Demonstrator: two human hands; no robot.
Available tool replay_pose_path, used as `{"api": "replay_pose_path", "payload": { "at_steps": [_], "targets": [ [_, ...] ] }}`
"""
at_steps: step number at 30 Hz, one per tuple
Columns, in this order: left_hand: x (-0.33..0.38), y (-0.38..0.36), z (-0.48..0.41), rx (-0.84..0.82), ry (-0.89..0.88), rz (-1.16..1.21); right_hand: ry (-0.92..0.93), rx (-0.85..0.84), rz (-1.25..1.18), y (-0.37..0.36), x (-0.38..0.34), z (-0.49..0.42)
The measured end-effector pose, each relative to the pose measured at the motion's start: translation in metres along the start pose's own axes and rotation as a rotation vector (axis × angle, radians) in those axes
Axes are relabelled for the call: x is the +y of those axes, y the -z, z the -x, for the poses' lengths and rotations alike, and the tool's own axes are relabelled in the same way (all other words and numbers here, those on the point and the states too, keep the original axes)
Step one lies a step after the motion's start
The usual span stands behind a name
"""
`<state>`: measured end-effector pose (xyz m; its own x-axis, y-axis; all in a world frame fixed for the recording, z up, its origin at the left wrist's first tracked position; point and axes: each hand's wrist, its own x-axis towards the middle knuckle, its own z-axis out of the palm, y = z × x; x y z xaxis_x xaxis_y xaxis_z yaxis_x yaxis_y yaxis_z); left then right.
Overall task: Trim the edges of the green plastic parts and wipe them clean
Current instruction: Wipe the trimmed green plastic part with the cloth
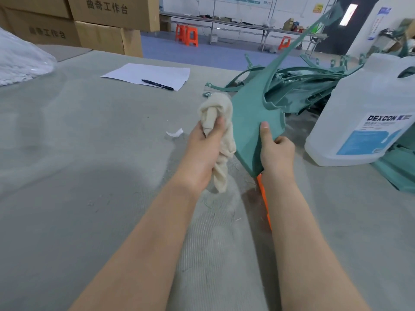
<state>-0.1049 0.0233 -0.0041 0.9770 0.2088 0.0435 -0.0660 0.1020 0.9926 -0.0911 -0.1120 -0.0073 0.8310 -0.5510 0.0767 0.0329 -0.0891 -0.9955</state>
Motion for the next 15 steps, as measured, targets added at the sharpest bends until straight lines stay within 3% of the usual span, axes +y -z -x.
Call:
{"api": "replay_pose_path", "payload": {
  "at_steps": [1, 3, 8, 11, 15],
  "targets": [
    [0.000, 0.001, -0.001, -0.001, -0.053, 0.121, 0.010, -0.035, 0.013, -0.001, -0.002, 0.003],
    [0.001, 0.001, -0.006, 0.044, -0.132, 0.117, 0.031, -0.096, 0.041, -0.003, -0.008, 0.008],
    [0.002, 0.011, -0.014, 0.142, -0.143, 0.127, 0.026, -0.195, -0.057, -0.001, -0.018, 0.012],
    [0.004, 0.013, -0.013, 0.157, -0.125, 0.153, 0.078, -0.243, 0.009, 0.008, -0.018, 0.008],
    [0.005, 0.023, -0.013, 0.089, -0.101, 0.181, 0.032, -0.509, -0.024, 0.013, -0.022, 0.012]
  ]
}}
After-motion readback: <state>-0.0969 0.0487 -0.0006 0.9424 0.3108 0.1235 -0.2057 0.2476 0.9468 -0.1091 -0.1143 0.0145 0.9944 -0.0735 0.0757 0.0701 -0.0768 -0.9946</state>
